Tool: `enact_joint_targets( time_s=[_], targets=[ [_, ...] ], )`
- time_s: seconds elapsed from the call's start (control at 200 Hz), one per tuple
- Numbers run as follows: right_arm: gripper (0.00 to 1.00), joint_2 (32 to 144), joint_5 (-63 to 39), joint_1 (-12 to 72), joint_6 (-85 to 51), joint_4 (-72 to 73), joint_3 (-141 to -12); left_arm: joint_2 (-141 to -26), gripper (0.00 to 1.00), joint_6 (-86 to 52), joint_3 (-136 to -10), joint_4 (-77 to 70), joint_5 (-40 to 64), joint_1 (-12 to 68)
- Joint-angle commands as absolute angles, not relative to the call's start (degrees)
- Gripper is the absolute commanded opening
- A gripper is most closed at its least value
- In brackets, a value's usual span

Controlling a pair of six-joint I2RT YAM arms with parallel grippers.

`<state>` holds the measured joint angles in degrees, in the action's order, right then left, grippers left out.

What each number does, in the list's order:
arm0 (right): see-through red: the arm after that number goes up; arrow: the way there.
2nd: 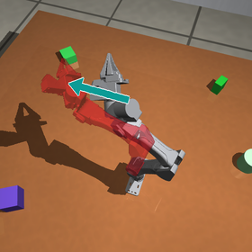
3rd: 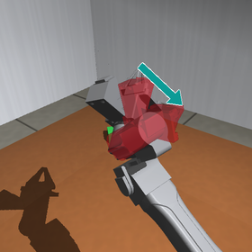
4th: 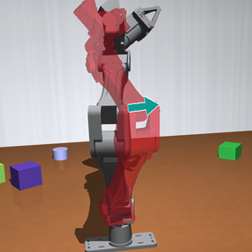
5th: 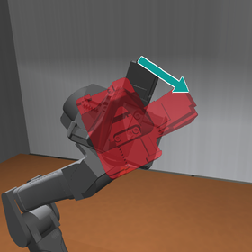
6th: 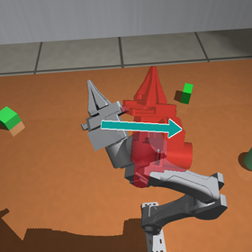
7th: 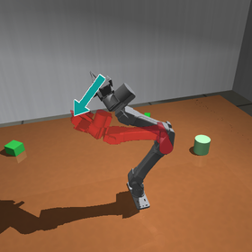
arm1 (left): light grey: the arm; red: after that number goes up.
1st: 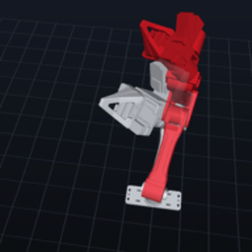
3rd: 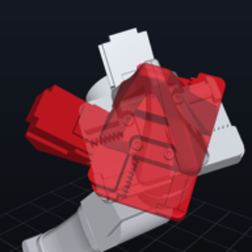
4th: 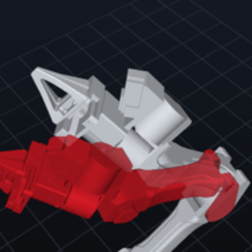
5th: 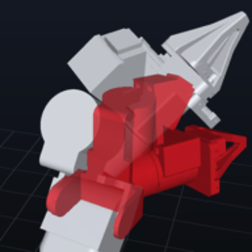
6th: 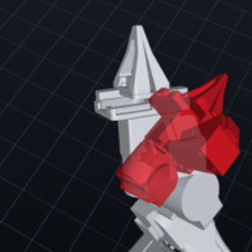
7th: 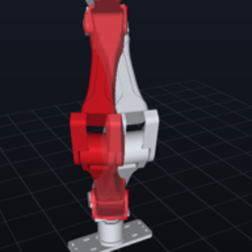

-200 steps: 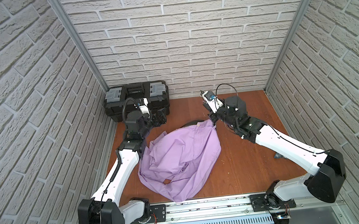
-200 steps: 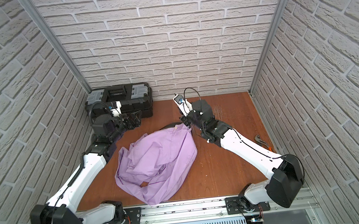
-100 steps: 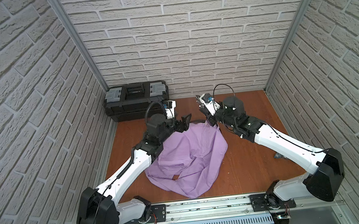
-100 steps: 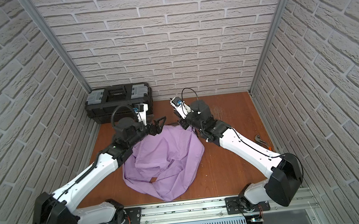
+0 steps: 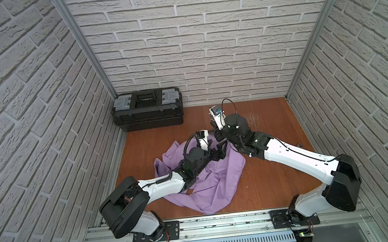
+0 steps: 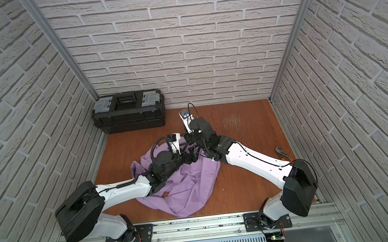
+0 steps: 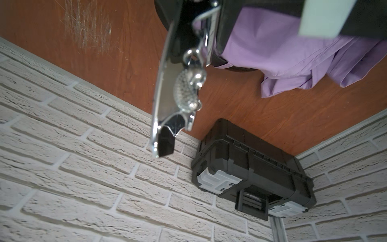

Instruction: Remove the belt from the trousers

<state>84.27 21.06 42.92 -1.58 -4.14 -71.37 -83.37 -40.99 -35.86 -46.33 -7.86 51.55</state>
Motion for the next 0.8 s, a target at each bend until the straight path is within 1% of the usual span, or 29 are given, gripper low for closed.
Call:
enact_joint_targets(
  time_s=[0.0,0.155,0.255,0.36,0.42,0.46,0.48,0.52,0.53,0.57,0.595,0.625,0.665,0.71,0.75,0.795],
  targets=[
    [0.02,83.60,26.07,43.16,-5.10,-2.12,-73.43,-83.97,0.94,-41.55,-36.24,-57.96,-10.55,52.94],
    [0.02,83.54,26.64,43.16,-8.01,-4.75,-74.44,-87.76,0.93,-44.24,-38.68,-58.94,-13.95,53.75],
    [0.02,83.45,25.91,43.15,-11.17,-5.56,-74.38,-93.27,0.92,-44.30,-42.16,-64.95,-14.95,53.66],
    [0.02,83.31,25.54,43.16,-13.56,-5.77,-74.01,-99.02,0.90,-46.39,-47.42,-67.64,-14.69,53.29],
    [0.03,83.07,25.21,43.15,-14.39,-5.80,-73.83,-101.46,0.85,-48.99,-49.14,-68.56,-15.72,52.85],
    [0.03,82.94,24.87,43.15,-14.92,-5.82,-73.66,-102.48,0.77,-50.64,-49.58,-69.35,-16.23,52.36],
    [0.04,82.81,24.71,43.15,-15.08,-5.92,-73.59,-102.79,0.69,-51.42,-49.54,-69.66,-16.41,52.07],
    [0.07,82.50,24.14,43.15,-15.08,-6.12,-73.41,-102.95,0.49,-53.12,-49.07,-69.95,-16.52,51.36],
    [0.09,82.41,24.05,43.15,-15.00,-6.15,-73.39,-102.90,0.42,-53.51,-48.87,-70.03,-16.52,51.16],
    [0.16,82.06,23.08,43.15,-14.63,-6.13,-73.09,-102.46,0.19,-55.13,-47.96,-69.77,-16.52,50.38],
    [0.23,81.73,22.49,43.20,-14.09,-5.99,-72.87,-102.10,0.09,-56.13,-47.43,-69.35,-16.52,49.91],
    [0.33,81.34,21.69,43.15,-13.45,-5.69,-72.50,-101.65,0.01,-56.98,-46.96,-68.76,-15.99,49.29],
    [0.47,80.74,20.69,43.12,-12.67,-5.52,-72.04,-101.04,0.00,-57.89,-46.52,-67.79,-13.86,48.13],
    [0.58,79.80,17.84,42.66,-11.45,-5.02,-71.57,-100.43,0.00,-59.56,-46.41,-66.14,-10.50,46.61],
    [0.64,78.70,14.29,42.08,-10.07,-4.92,-71.33,-100.07,0.00,-62.29,-46.72,-63.96,-7.01,44.96],
    [0.67,77.23,9.25,41.32,-8.17,-4.91,-71.20,-100.09,0.00,-65.24,-47.29,-62.41,-2.39,42.91]
  ],
)
